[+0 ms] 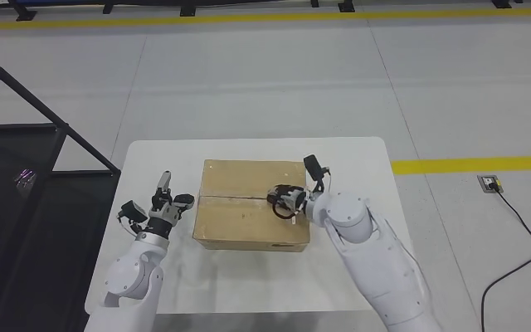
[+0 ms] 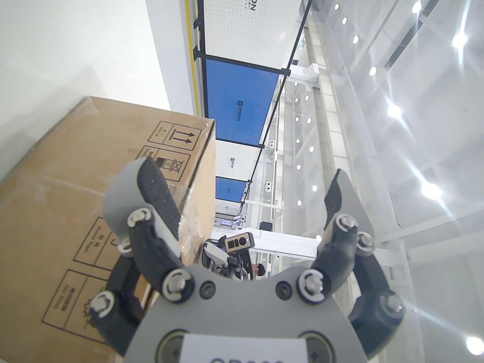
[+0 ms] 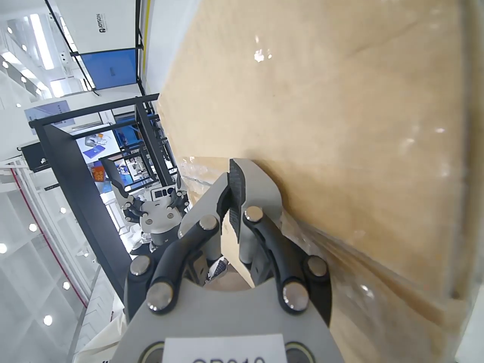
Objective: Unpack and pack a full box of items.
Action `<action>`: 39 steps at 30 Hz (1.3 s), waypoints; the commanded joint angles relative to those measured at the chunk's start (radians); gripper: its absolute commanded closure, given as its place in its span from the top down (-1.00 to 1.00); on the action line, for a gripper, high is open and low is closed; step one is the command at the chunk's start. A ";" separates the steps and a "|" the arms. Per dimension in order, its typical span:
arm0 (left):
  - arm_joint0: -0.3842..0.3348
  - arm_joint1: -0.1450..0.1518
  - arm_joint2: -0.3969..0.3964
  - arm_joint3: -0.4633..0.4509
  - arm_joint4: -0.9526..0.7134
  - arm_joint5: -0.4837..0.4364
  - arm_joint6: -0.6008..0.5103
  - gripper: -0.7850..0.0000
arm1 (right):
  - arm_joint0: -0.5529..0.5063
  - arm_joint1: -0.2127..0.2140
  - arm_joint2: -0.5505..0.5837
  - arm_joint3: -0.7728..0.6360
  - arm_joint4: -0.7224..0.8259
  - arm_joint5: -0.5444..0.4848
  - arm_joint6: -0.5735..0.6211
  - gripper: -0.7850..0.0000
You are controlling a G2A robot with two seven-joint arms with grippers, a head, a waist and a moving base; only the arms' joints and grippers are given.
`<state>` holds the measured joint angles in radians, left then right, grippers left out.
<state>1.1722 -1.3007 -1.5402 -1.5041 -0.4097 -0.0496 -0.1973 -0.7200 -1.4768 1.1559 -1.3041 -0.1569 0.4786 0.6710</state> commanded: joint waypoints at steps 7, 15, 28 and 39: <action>-0.002 0.000 0.002 -0.002 -0.005 0.000 -0.001 1.00 | -0.034 0.017 0.037 -0.032 -0.026 0.050 -0.003 -1.00; -0.003 0.001 -0.004 -0.001 -0.005 0.002 0.000 1.00 | -0.088 0.034 0.084 -0.114 -0.042 0.057 -0.020 -1.00; -0.013 0.001 -0.004 0.002 -0.007 0.008 0.001 1.00 | -0.150 0.057 0.112 -0.200 -0.101 0.106 -0.016 -1.00; -0.020 0.002 -0.024 0.013 -0.029 0.006 0.008 1.00 | -0.224 0.076 0.195 -0.271 -0.052 0.067 -0.033 -1.00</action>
<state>1.1522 -1.2989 -1.5600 -1.4935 -0.4317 -0.0413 -0.1904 -0.9379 -1.4020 1.3419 -1.5689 -0.2167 0.5545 0.6394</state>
